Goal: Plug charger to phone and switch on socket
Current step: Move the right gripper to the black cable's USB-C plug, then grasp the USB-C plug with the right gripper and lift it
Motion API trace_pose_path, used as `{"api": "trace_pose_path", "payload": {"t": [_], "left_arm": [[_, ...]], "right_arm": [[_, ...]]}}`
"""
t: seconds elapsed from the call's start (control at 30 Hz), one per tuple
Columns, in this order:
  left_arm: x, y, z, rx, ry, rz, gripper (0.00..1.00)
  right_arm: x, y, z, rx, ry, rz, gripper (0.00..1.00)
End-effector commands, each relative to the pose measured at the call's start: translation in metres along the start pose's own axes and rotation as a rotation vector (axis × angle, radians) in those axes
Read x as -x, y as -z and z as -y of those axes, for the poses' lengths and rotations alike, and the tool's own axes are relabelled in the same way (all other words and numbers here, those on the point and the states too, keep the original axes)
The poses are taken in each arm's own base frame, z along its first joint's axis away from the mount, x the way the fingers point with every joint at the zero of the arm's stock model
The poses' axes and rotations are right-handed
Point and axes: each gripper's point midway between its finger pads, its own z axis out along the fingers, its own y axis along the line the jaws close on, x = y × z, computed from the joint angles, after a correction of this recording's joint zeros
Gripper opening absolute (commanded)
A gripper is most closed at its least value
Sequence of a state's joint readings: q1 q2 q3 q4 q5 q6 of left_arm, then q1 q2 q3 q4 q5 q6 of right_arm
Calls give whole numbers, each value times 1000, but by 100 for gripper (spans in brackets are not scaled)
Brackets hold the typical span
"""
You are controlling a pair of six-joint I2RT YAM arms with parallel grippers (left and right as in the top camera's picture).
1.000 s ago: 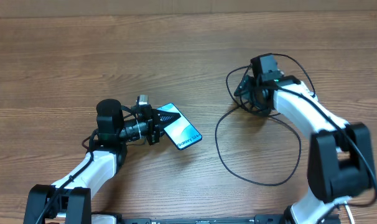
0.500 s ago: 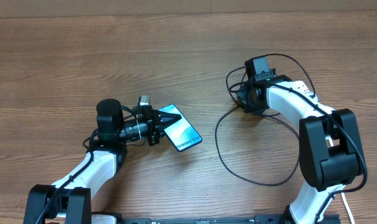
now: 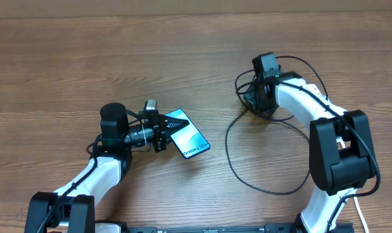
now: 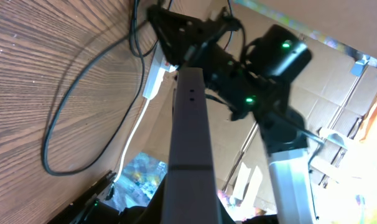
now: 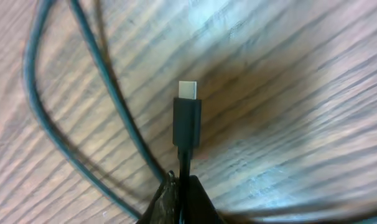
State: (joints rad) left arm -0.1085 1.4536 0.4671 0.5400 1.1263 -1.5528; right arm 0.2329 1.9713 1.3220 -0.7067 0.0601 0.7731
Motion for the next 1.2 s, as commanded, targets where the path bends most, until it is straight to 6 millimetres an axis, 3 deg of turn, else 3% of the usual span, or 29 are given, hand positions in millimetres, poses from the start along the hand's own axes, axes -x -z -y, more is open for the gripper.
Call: {"api": "trace_pose_path", "payload": {"t": [0.0,0.1,0.2,0.4,0.53,0.6,0.63,0.7,0.77,0.83,1.13,1.17], "left_arm": [[-2,2,11,-19,-66,-25,4],[2,5,12,-25,-85,-10,4],[9,13,15,-37,-91,12,4],[13,42,21,-87,-145,-18,4],[8,55,24,-111,-156,-65,4],[6,56,24,-113,-167,-76,4],[5,56,24,-114,-175,-77,4],[6,56,24,-113,-175,-72,4],[7,56,24,-113,-174,-65,4],[8,55,24,-112,-174,-62,4],[10,55,24,-111,-173,-53,4],[10,55,24,-112,-173,-53,4]], "right_arm": [[27,63,-23,87,128,77,4],[-3,93,-42,206,288,-29,4],[-43,101,-49,251,417,-148,4],[-120,73,-49,202,600,-237,4],[-159,48,-43,175,689,-230,5],[-166,39,-40,165,714,-212,14],[-166,37,-39,157,720,-199,23],[-163,35,-40,151,723,-175,47],[-162,35,-41,155,723,-172,79],[-162,35,-41,155,723,-173,100],[-187,43,-59,271,745,-246,100],[-189,43,-59,269,751,-244,94]]}}
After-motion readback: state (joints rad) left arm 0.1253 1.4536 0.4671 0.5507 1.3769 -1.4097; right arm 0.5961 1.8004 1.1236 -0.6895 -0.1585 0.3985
